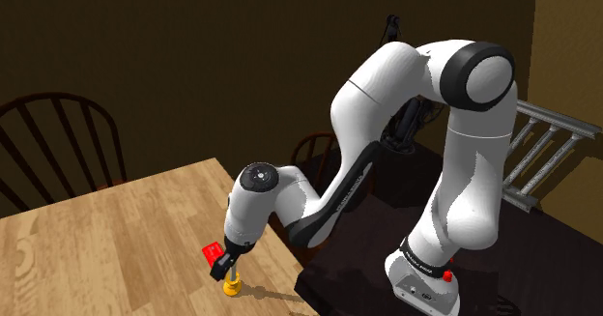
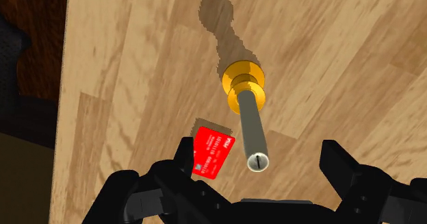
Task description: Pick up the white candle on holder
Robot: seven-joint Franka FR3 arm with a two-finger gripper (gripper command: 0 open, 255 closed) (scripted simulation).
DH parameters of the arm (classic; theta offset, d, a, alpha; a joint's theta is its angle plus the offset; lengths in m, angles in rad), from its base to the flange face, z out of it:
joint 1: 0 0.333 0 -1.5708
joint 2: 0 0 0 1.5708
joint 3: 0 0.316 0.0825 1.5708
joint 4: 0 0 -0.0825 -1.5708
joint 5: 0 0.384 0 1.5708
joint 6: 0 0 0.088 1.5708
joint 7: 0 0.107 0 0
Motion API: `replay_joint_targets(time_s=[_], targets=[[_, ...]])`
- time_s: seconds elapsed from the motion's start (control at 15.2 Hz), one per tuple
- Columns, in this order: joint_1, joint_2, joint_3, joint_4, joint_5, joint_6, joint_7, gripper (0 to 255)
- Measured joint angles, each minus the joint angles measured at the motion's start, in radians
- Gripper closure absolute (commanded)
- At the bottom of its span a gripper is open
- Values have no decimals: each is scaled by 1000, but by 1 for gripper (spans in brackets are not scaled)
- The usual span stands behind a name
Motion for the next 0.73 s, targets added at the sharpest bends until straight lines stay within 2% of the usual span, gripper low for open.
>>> replay_joint_targets(time_s=[0.07, 0.13, 0.73], targets=[[9, 12, -12, 2, -18, 8, 14, 0], [13, 19, -17, 5, -26, 10, 19, 255], [17, 26, -23, 11, -34, 13, 24, 255]])
